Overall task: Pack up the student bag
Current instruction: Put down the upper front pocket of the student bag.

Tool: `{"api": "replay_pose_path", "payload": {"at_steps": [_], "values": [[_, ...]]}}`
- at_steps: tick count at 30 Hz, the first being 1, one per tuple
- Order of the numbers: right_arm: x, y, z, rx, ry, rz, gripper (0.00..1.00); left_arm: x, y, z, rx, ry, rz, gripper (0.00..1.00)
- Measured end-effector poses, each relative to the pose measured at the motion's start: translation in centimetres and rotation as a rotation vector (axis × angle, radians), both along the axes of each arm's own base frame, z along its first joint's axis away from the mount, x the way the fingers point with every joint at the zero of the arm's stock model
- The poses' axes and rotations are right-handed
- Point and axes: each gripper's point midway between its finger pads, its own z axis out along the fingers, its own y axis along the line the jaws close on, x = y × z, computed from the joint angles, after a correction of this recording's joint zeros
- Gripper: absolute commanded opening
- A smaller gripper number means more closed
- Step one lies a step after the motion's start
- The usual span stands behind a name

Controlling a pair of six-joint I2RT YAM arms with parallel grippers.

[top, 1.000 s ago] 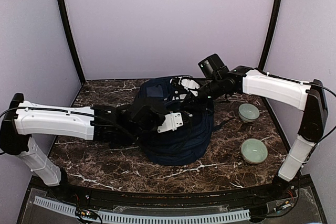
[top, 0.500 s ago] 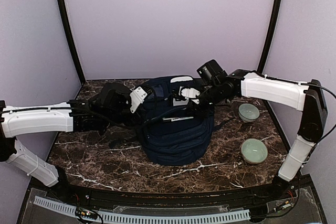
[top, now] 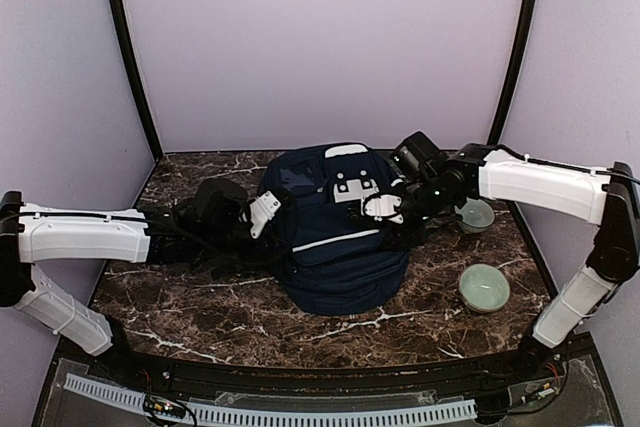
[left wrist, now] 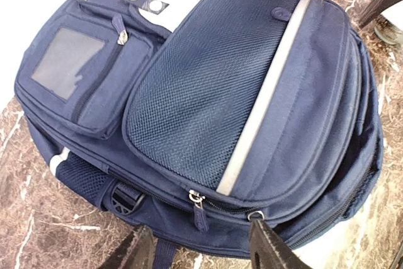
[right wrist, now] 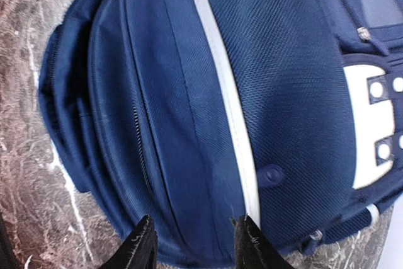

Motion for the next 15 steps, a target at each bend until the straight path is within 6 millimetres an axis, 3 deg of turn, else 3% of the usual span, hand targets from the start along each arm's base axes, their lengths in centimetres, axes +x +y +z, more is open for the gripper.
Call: {"api": "replay_pose_path", "payload": {"at_steps": [3, 5, 9, 15], "values": [[-0.9, -0.4, 1.9, 0.021, -0.022, 0.013, 0.44, 0.5, 0.0, -1.6, 0.02, 0.029, 0.01, 0.56], [-1.2, -0.4, 2.0, 0.019, -0.022, 0.02, 0.44, 0.9, 0.1, -3.1, 0.044, 0.056, 0.022, 0.56], [-1.7, -0.7, 0.7, -0.014, 0.0, 0.022, 0.44, 1.5, 0.6, -6.2, 0.097, 0.107, 0.043, 0.53], [-1.6, -1.2, -1.8, -0.059, 0.026, -0.02, 0.43, 2.0, 1.1, -8.9, 0.145, 0.147, 0.057, 0.45]]}}
